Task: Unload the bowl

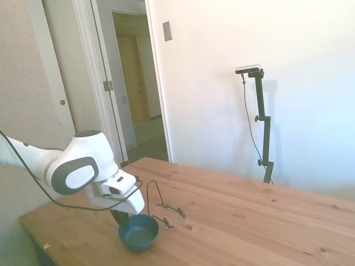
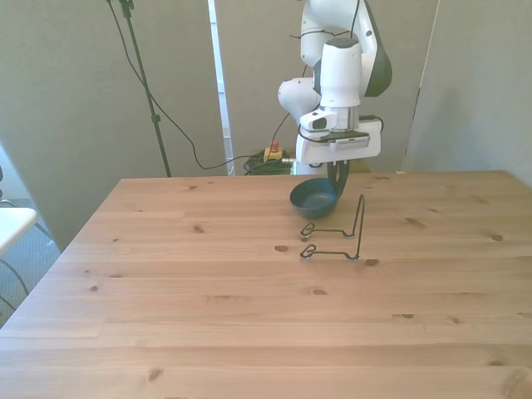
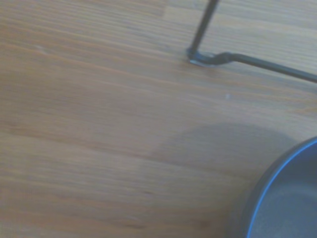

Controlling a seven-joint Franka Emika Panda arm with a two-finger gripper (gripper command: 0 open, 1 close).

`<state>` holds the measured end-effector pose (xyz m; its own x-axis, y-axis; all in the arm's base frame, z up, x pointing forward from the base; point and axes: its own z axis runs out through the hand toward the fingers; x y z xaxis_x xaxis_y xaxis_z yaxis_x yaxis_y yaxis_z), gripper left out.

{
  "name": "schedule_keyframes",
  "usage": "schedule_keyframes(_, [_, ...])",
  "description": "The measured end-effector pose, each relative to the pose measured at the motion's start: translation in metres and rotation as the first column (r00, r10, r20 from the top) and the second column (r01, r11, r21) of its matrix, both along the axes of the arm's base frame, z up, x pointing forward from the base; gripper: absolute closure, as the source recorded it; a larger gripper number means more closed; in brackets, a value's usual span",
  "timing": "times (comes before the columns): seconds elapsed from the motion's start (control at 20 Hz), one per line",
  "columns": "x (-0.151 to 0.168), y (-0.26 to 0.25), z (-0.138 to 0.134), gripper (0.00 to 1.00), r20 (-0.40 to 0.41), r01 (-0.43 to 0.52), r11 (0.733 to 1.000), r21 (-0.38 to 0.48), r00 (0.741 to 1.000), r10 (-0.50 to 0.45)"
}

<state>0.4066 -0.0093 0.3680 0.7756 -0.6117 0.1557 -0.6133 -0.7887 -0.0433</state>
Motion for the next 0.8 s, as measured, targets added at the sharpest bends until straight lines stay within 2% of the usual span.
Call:
schedule_keyframes(0.3, [0.0108,-0.0003,-0.0052,0.00,-0.032,0.076,0.996,-0.041,0.997,-0.077])
schedule_keyframes(0.8, [0.0071,0.0005,-0.0007,0.00,-0.038,0.131,0.988,-0.082,0.990,-0.134])
